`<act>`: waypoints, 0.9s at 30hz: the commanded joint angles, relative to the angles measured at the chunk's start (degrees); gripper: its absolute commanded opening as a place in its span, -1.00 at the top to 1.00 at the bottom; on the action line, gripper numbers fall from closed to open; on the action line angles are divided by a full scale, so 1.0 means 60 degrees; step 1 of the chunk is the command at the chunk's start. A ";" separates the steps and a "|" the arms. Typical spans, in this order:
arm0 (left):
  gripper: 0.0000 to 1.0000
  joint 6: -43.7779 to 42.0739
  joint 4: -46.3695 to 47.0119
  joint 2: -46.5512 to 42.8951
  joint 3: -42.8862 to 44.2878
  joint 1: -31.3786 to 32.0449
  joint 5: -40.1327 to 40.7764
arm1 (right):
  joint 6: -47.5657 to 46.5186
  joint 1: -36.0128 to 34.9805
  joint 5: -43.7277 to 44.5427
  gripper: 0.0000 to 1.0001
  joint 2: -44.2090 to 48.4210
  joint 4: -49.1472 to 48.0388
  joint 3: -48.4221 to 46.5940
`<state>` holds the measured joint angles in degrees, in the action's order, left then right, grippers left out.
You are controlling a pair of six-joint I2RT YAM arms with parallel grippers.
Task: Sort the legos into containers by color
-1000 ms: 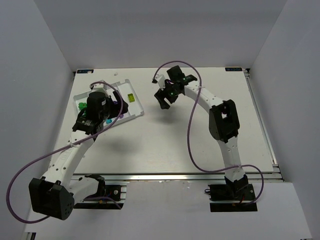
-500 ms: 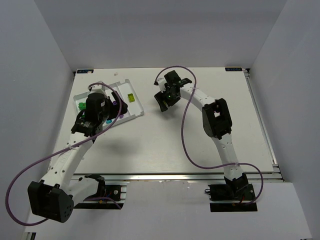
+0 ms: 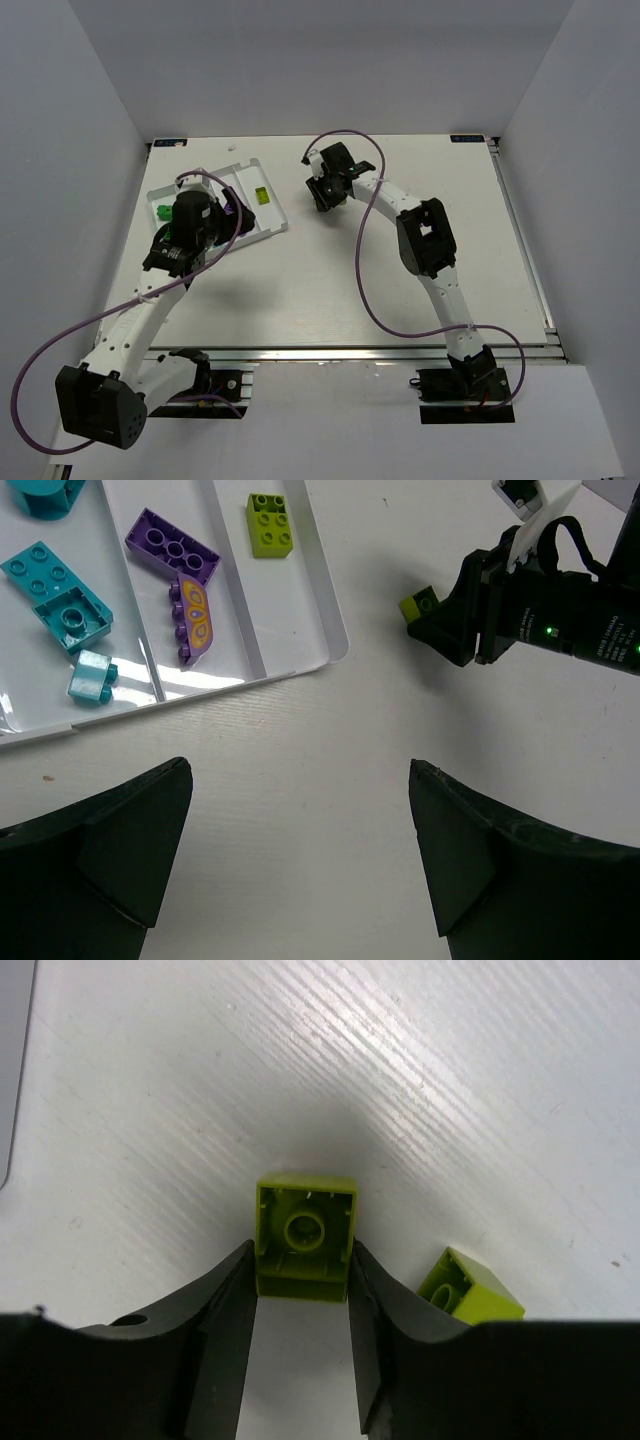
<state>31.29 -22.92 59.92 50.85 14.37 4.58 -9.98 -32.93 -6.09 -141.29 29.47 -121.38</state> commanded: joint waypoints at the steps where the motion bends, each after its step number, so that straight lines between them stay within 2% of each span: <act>1: -0.96 0.0146 -0.0033 -0.0436 -0.0184 -0.0007 0.0101 | 0.0125 -0.0064 0.0370 0.20 -0.0240 -0.0532 -0.0321; 2: -0.96 0.0161 -0.0019 -0.0465 -0.0228 0.0007 0.0130 | 0.0096 -0.0049 0.0399 0.25 -0.0226 -0.0561 -0.0278; 3: -0.96 0.0190 -0.0004 -0.0509 -0.0271 -0.0007 0.0145 | -0.0006 -0.0064 0.0414 0.40 -0.0182 -0.0620 -0.0263; 5: -0.96 0.0191 0.0084 -0.0539 -0.0359 -0.0007 0.0145 | -0.0153 -0.0064 0.0341 0.57 -0.0079 -0.0809 -0.0088; 6: -0.96 0.0205 0.0113 -0.0539 -0.0374 0.0007 0.0145 | -0.0211 -0.0049 0.0268 0.78 0.0124 -0.0912 0.0015; 9: -0.96 0.0176 0.0230 -0.0524 -0.0418 -0.0007 0.0101 | -0.0373 -0.0064 -0.0302 1.00 0.0753 -0.1468 0.0642; 15: -0.96 0.0147 0.0523 -0.0539 -0.0492 -0.0007 0.0130 | -0.0783 -0.0297 -0.2145 1.00 0.2015 -0.2582 0.1757; 18: -0.96 0.0132 0.0553 -0.0524 -0.0506 0.0007 0.0145 | -0.0885 -0.0458 -0.2763 1.00 0.2191 -0.2715 0.1774; 21: -0.96 0.0117 0.0524 -0.0611 -0.0550 0.0007 0.0174 | -0.0843 -0.0561 -0.4269 1.00 0.2148 -0.2656 0.1554; 27: -0.96 0.0117 0.0422 -0.0861 -0.0653 0.0007 0.0277 | -0.0374 -0.0927 -0.4158 1.00 0.1621 -0.3520 0.1277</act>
<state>32.01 -20.84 56.93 47.46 14.37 5.37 -13.54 -37.43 -28.51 -130.89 12.62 -110.87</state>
